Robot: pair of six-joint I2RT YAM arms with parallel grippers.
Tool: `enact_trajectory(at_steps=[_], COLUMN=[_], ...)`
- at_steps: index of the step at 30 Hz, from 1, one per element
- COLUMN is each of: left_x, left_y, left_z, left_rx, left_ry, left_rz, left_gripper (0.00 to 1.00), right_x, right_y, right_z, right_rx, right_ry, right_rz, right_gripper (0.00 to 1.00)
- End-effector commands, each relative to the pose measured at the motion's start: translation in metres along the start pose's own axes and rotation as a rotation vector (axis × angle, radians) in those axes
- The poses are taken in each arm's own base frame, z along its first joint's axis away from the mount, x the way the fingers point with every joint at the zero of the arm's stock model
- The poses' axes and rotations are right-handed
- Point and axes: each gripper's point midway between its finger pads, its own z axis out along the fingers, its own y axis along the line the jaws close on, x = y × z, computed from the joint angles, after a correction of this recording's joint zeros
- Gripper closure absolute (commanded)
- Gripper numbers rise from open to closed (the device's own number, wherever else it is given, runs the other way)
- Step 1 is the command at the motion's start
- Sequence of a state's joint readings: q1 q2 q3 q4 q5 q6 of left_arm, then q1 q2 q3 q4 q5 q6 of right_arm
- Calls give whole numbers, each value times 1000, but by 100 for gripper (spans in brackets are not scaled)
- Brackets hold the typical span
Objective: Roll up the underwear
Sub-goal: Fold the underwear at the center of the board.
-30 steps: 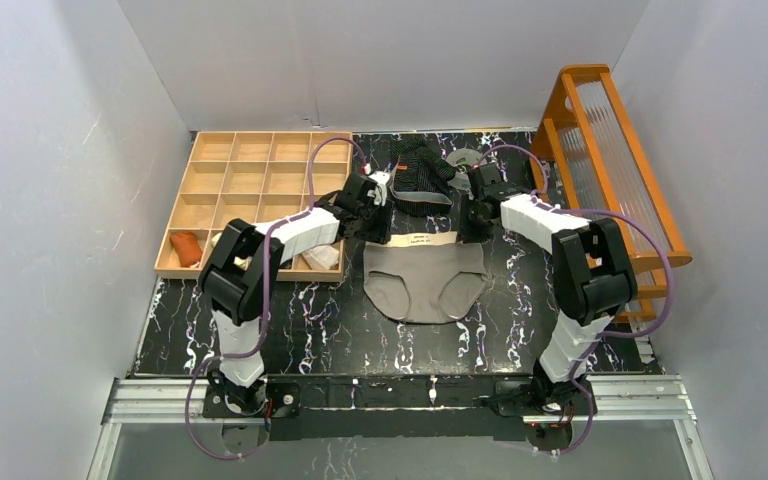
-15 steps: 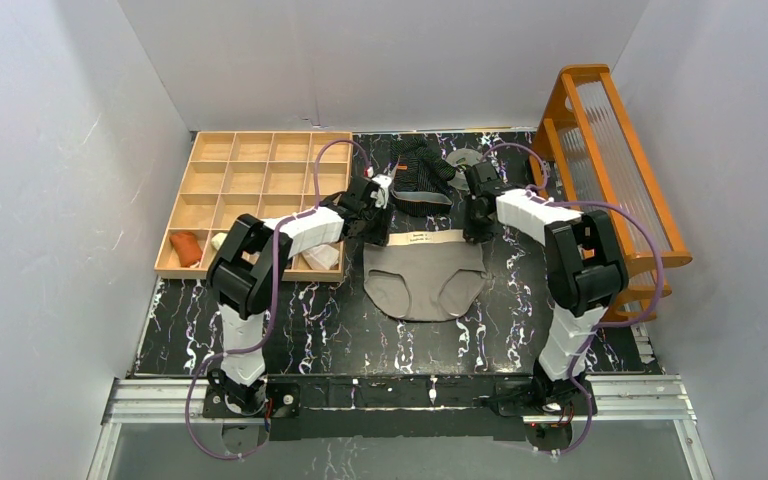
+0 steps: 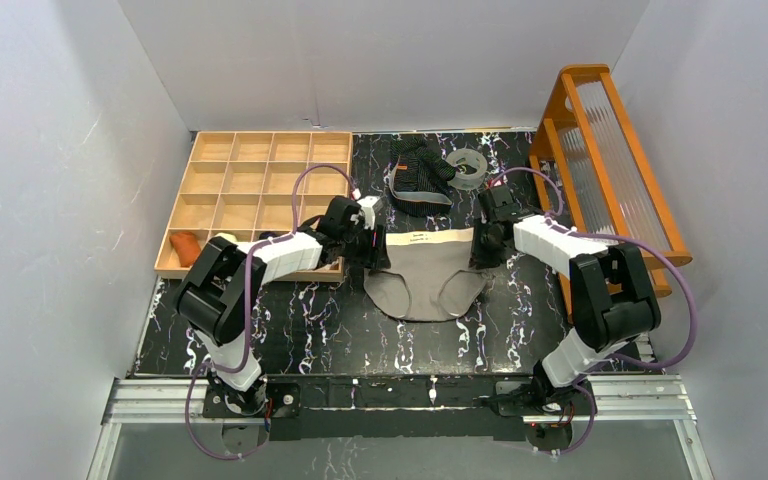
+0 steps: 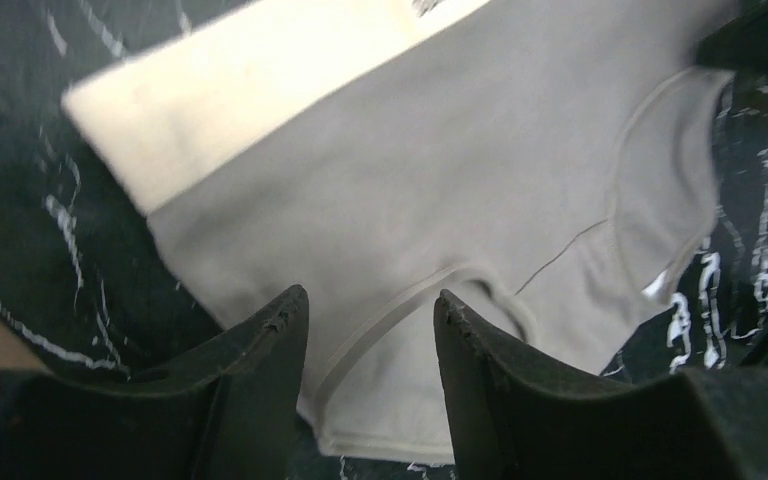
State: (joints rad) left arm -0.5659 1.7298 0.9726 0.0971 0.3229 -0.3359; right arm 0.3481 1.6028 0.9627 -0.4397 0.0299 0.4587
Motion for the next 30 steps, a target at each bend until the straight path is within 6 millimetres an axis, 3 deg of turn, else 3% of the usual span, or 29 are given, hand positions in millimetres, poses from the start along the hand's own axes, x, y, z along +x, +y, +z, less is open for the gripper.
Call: enact_trajectory(at_steps=[1, 5, 8, 11, 14, 18, 23, 26, 30], left_x=[14, 32, 32, 9, -16, -35, -15, 9, 23], left_y=[16, 26, 23, 2, -15, -30, -14, -5, 1], left_z=[-7, -5, -9, -18, -32, -57, -74, -74, -75], left_rx=[-87, -116, -101, -27, 14, 29, -61, -86, -118], left_ry=[40, 106, 89, 10, -76, -147, -155, -124, -122], left_rz=[1, -2, 3, 9, 6, -3, -66, -135, -228], left_gripper=[53, 55, 56, 54, 54, 49, 47, 48, 50], right_x=[-6, -10, -17, -28, -31, -41, -48, -50, -50], right_y=[-16, -24, -14, 16, 58, 84, 109, 122, 138], right_z=[3, -2, -12, -32, -52, -65, -68, -65, -57], right_rx=[98, 149, 106, -54, -291, -378, -412, -416, -411], right_ry=[-21, -34, -52, -97, -105, -121, -120, -125, -114], right_rz=[24, 22, 14, -14, -51, -64, -86, -101, -126], right_gripper=[70, 70, 70, 67, 65, 56, 53, 53, 53])
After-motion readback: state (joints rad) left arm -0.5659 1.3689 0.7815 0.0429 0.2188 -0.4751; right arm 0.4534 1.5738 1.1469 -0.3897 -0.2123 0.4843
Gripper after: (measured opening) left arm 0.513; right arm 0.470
